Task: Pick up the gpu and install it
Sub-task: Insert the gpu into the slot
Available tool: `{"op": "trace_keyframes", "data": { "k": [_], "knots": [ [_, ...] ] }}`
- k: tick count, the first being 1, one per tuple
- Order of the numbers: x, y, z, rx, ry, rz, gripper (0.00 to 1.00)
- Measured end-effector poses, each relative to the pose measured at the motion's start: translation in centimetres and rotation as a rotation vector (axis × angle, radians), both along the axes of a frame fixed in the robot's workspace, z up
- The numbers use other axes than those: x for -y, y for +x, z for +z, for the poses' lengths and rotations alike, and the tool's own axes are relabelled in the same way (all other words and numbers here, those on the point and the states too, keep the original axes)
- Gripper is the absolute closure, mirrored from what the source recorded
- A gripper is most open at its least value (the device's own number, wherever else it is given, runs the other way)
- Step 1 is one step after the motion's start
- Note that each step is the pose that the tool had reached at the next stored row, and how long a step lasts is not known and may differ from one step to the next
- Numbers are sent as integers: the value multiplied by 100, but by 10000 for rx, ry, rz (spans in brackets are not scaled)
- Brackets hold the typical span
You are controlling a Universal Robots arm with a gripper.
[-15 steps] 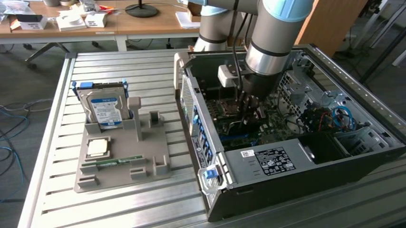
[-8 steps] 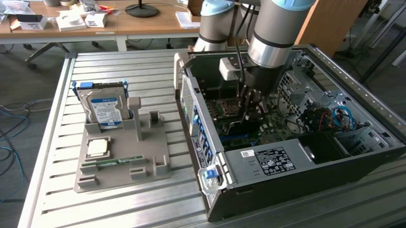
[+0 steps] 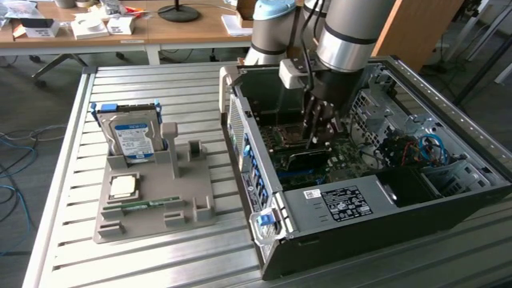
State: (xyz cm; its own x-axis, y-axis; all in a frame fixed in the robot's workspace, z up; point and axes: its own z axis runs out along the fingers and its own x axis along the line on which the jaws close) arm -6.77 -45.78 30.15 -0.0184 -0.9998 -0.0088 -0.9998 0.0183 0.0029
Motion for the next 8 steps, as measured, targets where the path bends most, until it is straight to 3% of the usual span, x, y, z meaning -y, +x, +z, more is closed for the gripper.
{"op": "trace_keyframes", "data": {
  "k": [8],
  "knots": [
    [-1, 0, 134, 0, 1, 0, 67]
  ]
}}
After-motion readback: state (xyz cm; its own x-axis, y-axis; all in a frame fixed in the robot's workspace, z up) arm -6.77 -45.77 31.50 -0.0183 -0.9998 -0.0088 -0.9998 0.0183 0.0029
